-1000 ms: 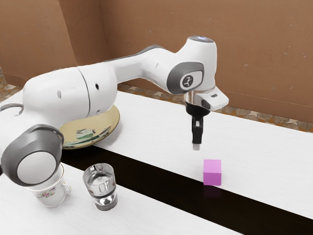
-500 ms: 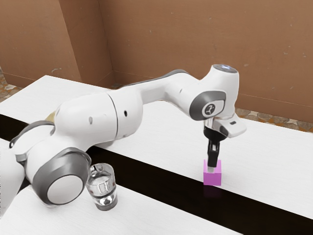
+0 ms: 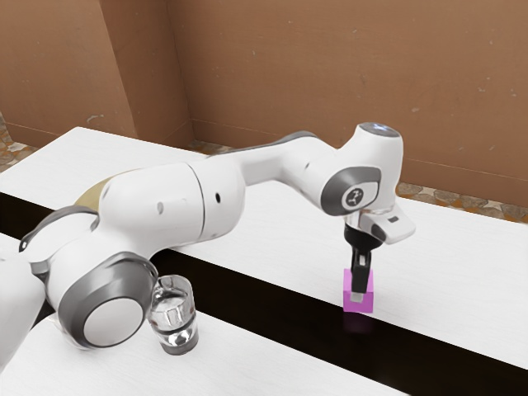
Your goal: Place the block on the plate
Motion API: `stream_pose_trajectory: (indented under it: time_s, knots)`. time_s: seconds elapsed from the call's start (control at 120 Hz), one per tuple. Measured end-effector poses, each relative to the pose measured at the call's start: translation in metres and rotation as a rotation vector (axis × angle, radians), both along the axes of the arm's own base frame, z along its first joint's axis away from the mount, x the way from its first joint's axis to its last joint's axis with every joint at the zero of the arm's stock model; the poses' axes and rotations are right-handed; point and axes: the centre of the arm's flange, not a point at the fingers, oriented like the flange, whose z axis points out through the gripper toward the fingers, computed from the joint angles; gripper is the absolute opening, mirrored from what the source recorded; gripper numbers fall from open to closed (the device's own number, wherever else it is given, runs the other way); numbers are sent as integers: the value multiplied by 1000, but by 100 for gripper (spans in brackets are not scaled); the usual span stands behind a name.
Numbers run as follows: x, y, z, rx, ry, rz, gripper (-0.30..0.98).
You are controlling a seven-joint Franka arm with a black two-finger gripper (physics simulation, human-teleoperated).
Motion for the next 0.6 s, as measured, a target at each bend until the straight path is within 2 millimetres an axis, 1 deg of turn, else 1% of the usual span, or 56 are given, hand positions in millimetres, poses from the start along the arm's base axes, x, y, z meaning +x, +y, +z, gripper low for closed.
stream_pose_trajectory:
  time_s: [0.192, 0.275, 0.525, 0.6]
  knots:
    - [13, 23, 2, -3, -8, 37, 69]
    - [15, 26, -1, -3, -6, 42, 69]
    - [17, 23, -31, 5, 10, 45, 69]
    - [17, 21, -43, 7, 15, 46, 69]
